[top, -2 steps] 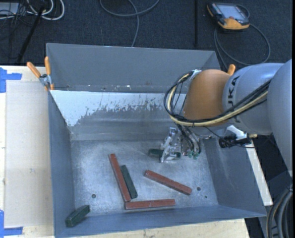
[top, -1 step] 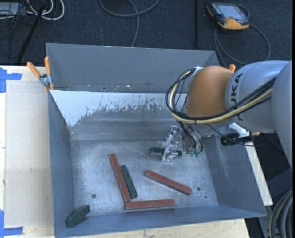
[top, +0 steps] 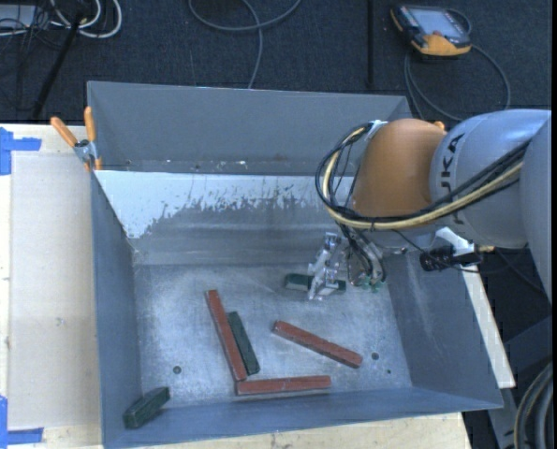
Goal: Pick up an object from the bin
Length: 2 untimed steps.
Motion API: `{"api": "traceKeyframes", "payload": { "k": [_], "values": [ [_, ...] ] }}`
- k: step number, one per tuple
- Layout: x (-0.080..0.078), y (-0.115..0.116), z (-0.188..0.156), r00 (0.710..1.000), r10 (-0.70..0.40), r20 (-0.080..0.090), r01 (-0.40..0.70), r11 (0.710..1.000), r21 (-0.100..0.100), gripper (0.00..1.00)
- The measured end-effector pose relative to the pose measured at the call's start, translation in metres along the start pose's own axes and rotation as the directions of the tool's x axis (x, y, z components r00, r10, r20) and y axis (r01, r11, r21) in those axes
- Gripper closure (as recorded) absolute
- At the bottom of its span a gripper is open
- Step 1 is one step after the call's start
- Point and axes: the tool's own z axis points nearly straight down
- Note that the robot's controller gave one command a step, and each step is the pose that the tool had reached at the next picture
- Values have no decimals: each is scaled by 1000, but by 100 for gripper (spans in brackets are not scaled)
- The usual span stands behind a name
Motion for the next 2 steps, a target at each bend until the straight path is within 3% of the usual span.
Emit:
{"api": "traceKeyframes", "payload": {
  "k": [2],
  "values": [
    [1,0,-14,1000,0,-4,0,1000,1,100]
  ]
}}
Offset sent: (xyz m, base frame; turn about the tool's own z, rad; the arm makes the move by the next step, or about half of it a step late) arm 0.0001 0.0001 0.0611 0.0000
